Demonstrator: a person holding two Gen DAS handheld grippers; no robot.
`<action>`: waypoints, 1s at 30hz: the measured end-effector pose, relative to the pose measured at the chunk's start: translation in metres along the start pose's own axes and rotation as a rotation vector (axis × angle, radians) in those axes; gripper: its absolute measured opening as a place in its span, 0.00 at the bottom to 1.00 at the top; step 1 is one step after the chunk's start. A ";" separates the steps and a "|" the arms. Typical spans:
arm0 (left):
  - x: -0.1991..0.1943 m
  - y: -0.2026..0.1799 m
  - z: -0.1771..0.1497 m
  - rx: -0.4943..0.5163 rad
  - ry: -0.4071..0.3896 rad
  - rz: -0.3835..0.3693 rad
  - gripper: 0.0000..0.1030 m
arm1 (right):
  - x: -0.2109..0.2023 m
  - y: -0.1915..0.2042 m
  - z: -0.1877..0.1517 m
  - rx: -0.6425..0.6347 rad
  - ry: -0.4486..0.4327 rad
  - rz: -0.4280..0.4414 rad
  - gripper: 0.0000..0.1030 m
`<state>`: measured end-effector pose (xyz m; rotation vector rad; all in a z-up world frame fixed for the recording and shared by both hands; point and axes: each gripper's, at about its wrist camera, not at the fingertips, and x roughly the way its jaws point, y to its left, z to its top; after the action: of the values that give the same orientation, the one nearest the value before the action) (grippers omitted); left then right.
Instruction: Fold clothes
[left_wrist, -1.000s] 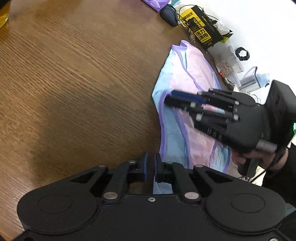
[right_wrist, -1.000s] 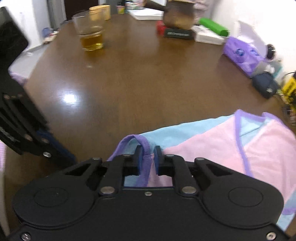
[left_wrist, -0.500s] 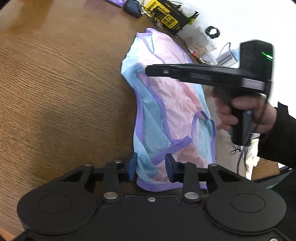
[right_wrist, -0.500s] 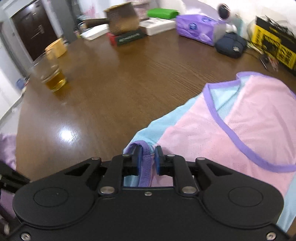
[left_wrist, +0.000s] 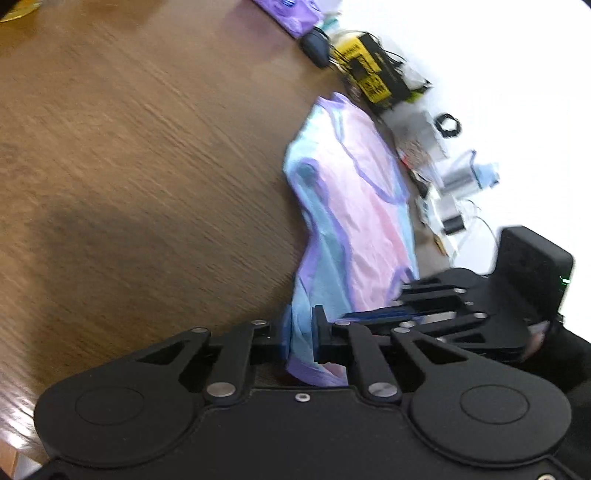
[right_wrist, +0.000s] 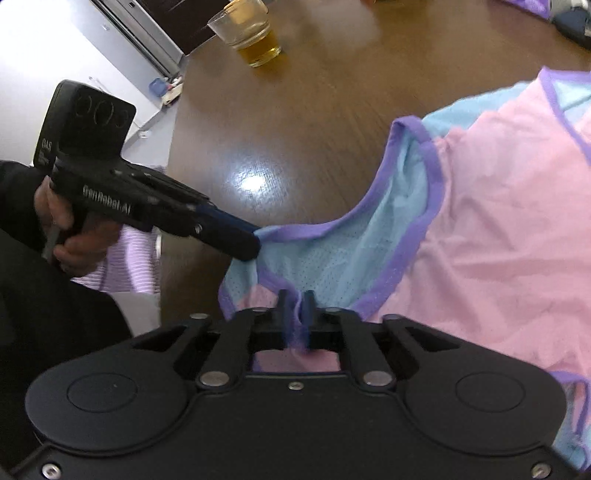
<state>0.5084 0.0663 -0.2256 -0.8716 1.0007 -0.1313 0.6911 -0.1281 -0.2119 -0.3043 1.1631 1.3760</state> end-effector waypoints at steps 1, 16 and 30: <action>-0.001 0.000 0.001 0.003 0.004 0.021 0.12 | -0.005 0.000 -0.001 0.018 -0.028 -0.008 0.04; 0.045 -0.135 0.039 1.282 0.484 -0.218 0.53 | -0.050 0.041 -0.020 -0.073 -0.149 -0.057 0.04; 0.116 -0.168 0.049 1.795 1.074 -0.473 0.34 | -0.036 0.078 -0.016 -0.300 -0.059 -0.123 0.04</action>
<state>0.6590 -0.0722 -0.1763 0.7915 1.0958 -1.7263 0.6246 -0.1417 -0.1572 -0.5357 0.8737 1.4403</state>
